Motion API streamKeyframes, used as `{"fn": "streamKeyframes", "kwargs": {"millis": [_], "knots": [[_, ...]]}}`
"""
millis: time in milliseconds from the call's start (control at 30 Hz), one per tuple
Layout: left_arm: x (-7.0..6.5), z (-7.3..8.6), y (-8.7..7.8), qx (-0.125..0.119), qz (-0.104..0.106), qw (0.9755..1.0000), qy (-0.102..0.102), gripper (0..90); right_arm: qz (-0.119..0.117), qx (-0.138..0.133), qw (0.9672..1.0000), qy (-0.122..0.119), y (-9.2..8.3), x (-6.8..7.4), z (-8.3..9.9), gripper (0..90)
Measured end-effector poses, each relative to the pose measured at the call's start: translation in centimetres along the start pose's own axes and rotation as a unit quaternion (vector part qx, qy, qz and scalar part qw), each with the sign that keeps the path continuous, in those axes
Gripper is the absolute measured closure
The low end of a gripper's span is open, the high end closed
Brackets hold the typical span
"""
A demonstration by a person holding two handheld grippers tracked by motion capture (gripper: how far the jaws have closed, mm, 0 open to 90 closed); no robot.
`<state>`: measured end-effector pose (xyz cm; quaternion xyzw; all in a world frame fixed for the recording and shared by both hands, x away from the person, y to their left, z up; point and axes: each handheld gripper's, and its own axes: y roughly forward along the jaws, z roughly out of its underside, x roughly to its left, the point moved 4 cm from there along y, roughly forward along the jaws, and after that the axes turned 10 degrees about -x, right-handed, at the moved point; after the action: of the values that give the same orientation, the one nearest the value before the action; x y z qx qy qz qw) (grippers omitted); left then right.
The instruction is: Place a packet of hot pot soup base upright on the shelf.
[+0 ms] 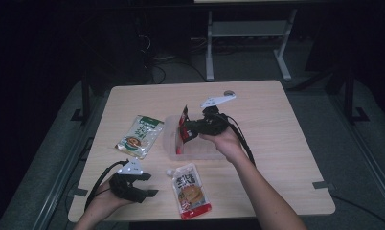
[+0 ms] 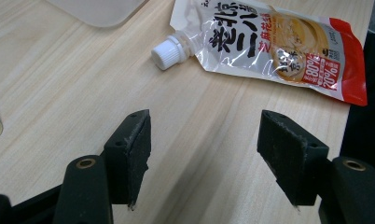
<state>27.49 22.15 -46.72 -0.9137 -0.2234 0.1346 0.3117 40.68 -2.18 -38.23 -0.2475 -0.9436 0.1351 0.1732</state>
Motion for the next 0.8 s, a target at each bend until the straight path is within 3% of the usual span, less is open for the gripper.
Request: {"fn": "streamKeyframes", "kwargs": {"millis": [367, 467, 800], "knots": [[0.0, 0.0, 0.0, 0.003, 0.001, 1.0000, 0.002, 34.6, 0.010, 0.022, 0.9996, -0.013, 1.9, -0.1, 1.2, 88.6], [-0.1, 0.0, 0.1, 0.000, 0.003, 1.0000, 0.000, 34.6, 0.014, 0.027, 0.9995, -0.006, 2.4, -0.1, 1.4, 86.7], [-0.1, 0.0, 0.2, 0.003, 0.003, 1.0000, -0.002, 34.6, 0.008, 0.024, 0.9997, -0.008, 1.0, 0.3, 1.1, 54.1]]}}
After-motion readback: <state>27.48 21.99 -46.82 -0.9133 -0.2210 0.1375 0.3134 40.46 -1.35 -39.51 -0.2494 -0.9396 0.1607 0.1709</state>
